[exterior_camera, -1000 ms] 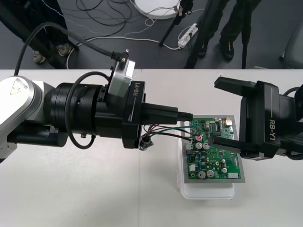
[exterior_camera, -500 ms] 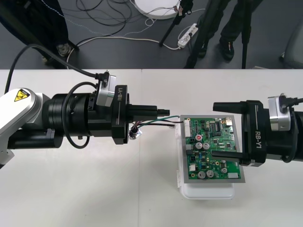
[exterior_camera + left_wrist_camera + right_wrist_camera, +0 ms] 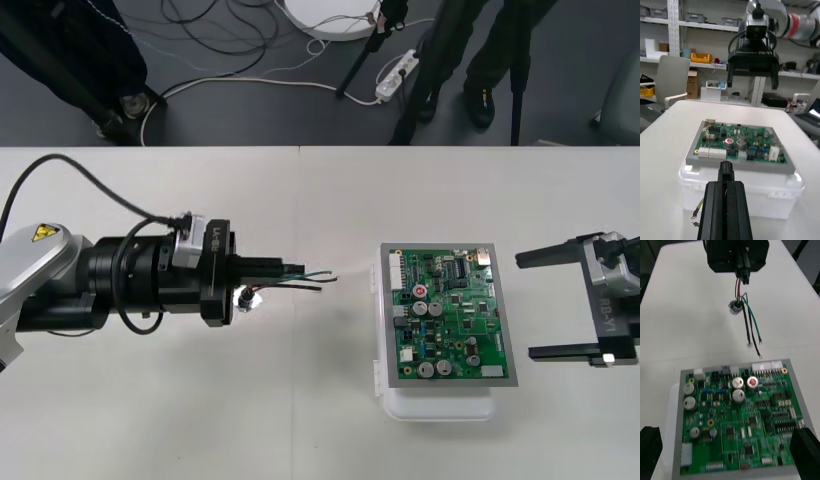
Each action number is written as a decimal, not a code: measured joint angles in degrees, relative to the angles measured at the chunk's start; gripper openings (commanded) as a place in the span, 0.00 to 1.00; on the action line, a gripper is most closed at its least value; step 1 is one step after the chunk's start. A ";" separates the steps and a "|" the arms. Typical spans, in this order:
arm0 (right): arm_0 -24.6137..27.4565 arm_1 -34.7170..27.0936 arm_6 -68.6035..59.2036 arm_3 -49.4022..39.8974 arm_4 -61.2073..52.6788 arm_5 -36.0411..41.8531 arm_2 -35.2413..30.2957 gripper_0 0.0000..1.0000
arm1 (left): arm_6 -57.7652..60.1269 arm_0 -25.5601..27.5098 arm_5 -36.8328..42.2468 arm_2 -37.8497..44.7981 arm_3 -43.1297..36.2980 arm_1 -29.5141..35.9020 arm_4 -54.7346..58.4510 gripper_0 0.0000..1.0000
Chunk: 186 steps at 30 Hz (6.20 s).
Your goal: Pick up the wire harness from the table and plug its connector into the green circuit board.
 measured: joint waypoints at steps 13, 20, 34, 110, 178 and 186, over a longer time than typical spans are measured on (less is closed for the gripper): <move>0.57 0.16 -1.48 -0.90 20.44 -10.62 -6.47 1.00 | -6.16 2.72 -6.59 -0.01 14.69 -6.99 0.07 0.00; 0.92 0.76 -13.32 -7.17 31.68 -13.85 -6.46 1.00 | -8.66 1.44 -8.25 -2.75 19.28 -10.00 0.07 0.00; -0.75 3.06 -22.81 -12.28 52.59 -14.70 6.45 1.00 | -9.01 -4.85 -7.90 -8.85 20.13 -11.70 0.07 0.00; -14.33 11.31 -23.52 -5.36 70.22 -11.43 28.16 1.00 | -9.01 -8.97 1.98 -15.62 20.18 -16.73 0.04 0.00; -14.33 12.09 -23.54 -4.62 69.95 -11.87 28.12 1.00 | -10.72 -8.97 4.00 -15.73 20.45 -18.10 -0.77 0.00; -14.33 12.09 -23.54 -4.62 69.95 -11.87 28.11 1.00 | -10.72 -8.97 4.00 -15.73 20.46 -18.10 -0.77 0.00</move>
